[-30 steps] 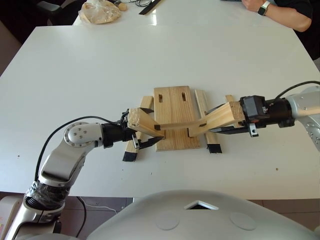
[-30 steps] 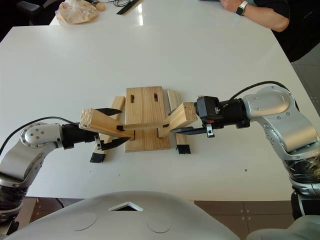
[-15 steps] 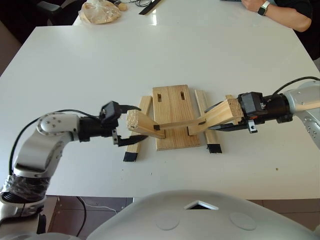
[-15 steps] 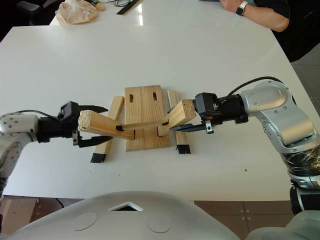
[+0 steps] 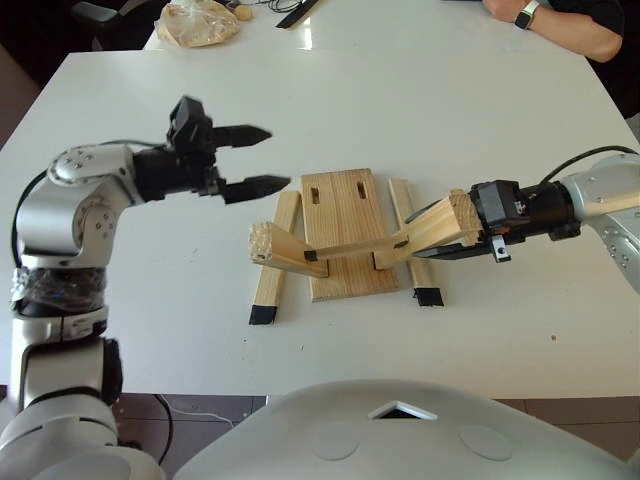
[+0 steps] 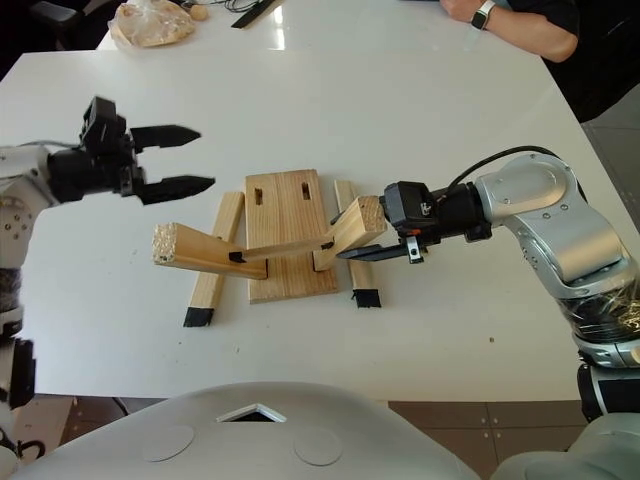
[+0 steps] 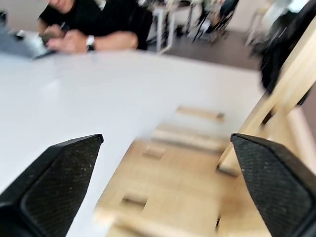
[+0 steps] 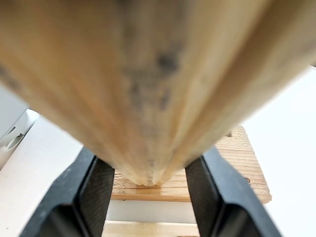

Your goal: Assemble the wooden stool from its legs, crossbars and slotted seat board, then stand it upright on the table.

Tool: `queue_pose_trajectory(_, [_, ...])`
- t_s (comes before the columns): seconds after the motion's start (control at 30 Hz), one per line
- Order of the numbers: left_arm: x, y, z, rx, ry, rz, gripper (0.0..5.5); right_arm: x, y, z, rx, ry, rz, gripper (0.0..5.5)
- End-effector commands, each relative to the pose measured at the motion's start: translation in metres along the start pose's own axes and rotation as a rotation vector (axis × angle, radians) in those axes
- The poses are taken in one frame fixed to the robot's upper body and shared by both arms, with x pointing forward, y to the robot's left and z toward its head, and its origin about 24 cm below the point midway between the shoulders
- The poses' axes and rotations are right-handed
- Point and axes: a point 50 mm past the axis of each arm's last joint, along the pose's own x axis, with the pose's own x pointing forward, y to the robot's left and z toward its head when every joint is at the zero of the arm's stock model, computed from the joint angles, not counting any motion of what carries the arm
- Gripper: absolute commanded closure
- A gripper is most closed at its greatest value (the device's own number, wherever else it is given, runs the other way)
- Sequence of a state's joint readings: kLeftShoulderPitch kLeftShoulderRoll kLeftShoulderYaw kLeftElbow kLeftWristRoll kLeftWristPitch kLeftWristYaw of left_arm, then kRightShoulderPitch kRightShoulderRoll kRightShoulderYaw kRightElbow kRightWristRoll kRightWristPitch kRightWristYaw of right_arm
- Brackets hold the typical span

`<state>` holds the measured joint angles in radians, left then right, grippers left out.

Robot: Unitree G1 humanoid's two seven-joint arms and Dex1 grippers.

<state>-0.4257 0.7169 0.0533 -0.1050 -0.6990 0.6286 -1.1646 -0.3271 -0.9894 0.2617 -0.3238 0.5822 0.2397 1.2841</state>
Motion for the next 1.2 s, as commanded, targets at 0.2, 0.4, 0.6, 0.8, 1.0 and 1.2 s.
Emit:
queue_pose_trajectory(0.2, [0.062, -0.037, 0.019, -0.035, -0.012, -0.391, 2.19, 0.018, 0.014, -0.051, 0.162, 0.247, 0.058, 3.49])
queue_pose_trajectory(0.4, [0.075, -0.041, 0.009, -0.038, 0.021, -0.408, 3.19, 0.022, 0.013, -0.052, 0.155, 0.241, 0.063, 3.49])
queue_pose_trajectory(0.6, [0.080, -0.040, -0.054, -0.096, 0.236, -0.401, 4.13, 0.024, 0.013, -0.053, 0.152, 0.240, 0.071, 3.49])
queue_pose_trajectory(0.8, [0.080, -0.040, -0.093, -0.102, 0.354, -0.386, 4.98, 0.024, 0.010, -0.053, 0.145, 0.248, 0.085, 3.49])
queue_pose_trajectory(1.0, [0.075, -0.028, -0.108, -0.050, 0.405, -0.313, 5.50, 0.025, 0.011, -0.054, 0.147, 0.249, 0.086, 3.49])
queue_pose_trajectory(1.2, [0.076, -0.004, -0.034, -0.120, -0.008, -0.173, 5.50, 0.025, 0.011, -0.053, 0.150, 0.246, 0.084, 3.49])
